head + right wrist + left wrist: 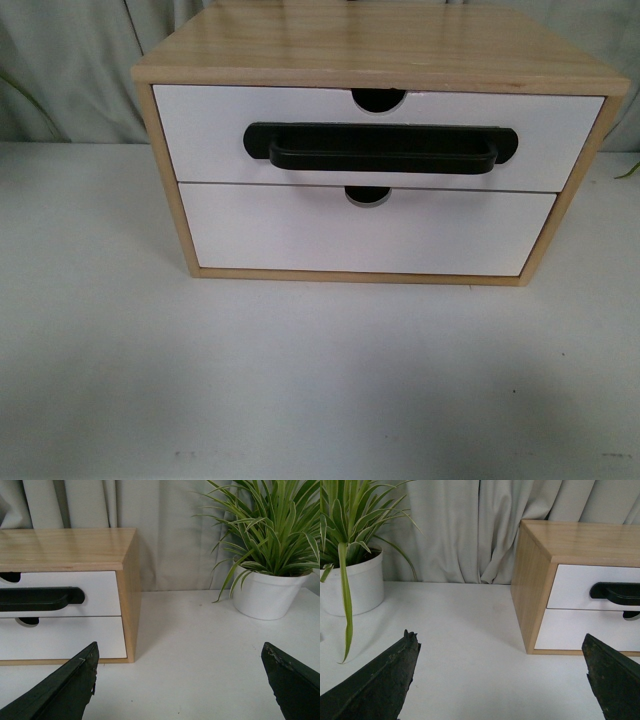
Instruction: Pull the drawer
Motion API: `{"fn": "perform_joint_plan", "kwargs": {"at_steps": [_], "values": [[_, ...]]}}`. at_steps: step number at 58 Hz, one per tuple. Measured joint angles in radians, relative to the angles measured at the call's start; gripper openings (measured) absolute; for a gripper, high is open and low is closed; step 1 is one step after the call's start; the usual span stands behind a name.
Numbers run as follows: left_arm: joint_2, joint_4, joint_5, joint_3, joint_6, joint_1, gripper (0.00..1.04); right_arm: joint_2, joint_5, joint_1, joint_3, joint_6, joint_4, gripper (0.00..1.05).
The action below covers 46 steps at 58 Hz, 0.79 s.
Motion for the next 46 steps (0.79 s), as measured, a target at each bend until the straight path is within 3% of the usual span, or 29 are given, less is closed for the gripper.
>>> {"fn": "perform_joint_plan", "kwargs": {"at_steps": [46], "values": [[0.0, 0.0, 0.0, 0.0, 0.0, 0.0, 0.98, 0.0, 0.0, 0.0, 0.0, 0.0, 0.0, 0.96]]}}
